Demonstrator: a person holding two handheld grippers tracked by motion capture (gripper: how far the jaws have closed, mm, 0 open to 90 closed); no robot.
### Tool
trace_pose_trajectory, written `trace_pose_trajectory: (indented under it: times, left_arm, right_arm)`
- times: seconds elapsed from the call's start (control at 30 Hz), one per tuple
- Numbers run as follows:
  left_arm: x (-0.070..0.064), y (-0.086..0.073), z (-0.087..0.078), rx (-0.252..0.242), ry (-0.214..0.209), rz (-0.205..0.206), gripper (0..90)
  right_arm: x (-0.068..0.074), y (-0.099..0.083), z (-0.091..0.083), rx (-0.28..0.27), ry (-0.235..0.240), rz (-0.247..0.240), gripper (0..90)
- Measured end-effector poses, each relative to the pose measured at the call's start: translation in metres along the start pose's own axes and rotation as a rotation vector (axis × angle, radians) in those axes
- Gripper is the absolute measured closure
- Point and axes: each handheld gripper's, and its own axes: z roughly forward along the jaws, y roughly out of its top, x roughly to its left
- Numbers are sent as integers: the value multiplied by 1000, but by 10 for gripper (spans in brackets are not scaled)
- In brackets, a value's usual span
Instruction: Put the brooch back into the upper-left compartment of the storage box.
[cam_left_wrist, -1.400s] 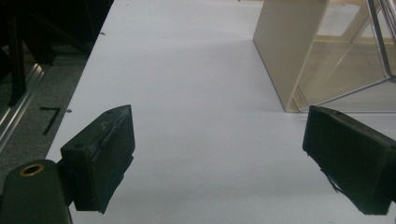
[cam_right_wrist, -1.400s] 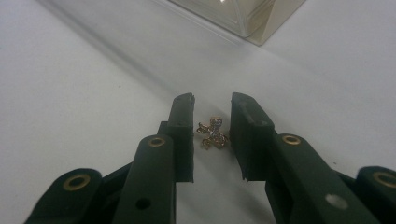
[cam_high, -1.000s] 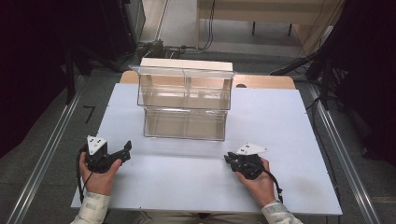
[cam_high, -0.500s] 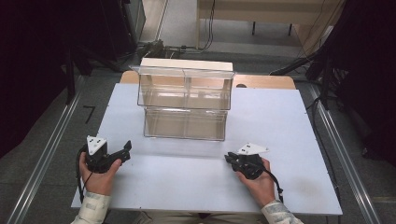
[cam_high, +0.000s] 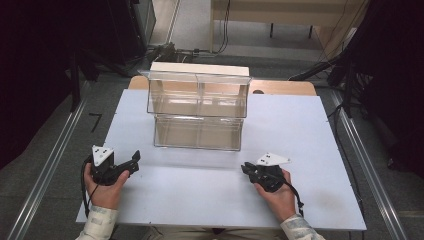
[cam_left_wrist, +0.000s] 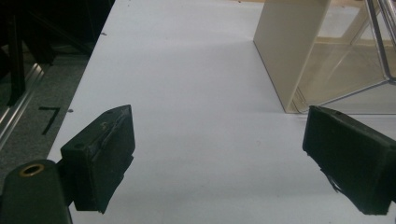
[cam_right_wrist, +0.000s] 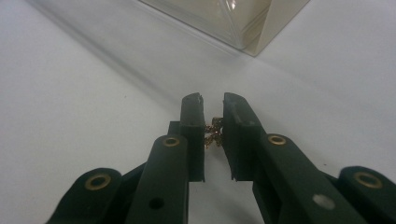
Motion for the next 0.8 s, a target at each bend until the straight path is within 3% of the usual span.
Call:
trace_pose_trajectory:
  times: [0.8]
  left_arm:
    - [0, 0, 0, 1, 3, -1, 103]
  right_arm:
    - [7, 15, -27, -80, 18, -22, 770]
